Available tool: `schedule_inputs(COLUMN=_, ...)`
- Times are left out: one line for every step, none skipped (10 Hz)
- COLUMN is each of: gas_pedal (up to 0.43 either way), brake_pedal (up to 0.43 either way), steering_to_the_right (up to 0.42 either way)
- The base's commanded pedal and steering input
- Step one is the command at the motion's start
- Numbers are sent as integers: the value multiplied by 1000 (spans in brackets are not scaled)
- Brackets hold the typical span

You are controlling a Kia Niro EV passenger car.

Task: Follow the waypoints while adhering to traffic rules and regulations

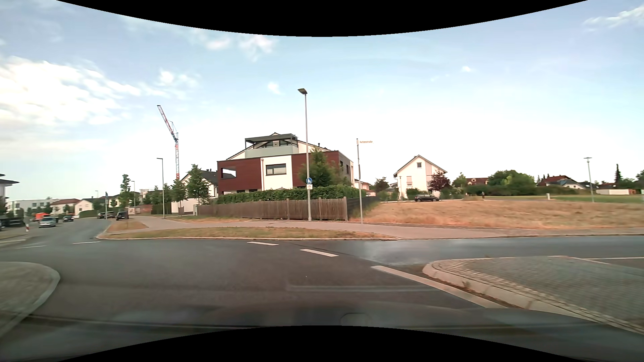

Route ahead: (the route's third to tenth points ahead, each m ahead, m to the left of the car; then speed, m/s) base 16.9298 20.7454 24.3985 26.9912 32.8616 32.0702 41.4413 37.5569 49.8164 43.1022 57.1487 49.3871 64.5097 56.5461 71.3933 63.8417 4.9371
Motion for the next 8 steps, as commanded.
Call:
schedule_inputs(gas_pedal=87, brake_pedal=0, steering_to_the_right=-337)
schedule_inputs(gas_pedal=87, brake_pedal=0, steering_to_the_right=-347)
schedule_inputs(gas_pedal=87, brake_pedal=0, steering_to_the_right=-365)
schedule_inputs(gas_pedal=87, brake_pedal=0, steering_to_the_right=-370)
schedule_inputs(gas_pedal=87, brake_pedal=0, steering_to_the_right=-370)
schedule_inputs(gas_pedal=87, brake_pedal=0, steering_to_the_right=-370)
schedule_inputs(gas_pedal=87, brake_pedal=0, steering_to_the_right=-369)
schedule_inputs(gas_pedal=87, brake_pedal=0, steering_to_the_right=-369)
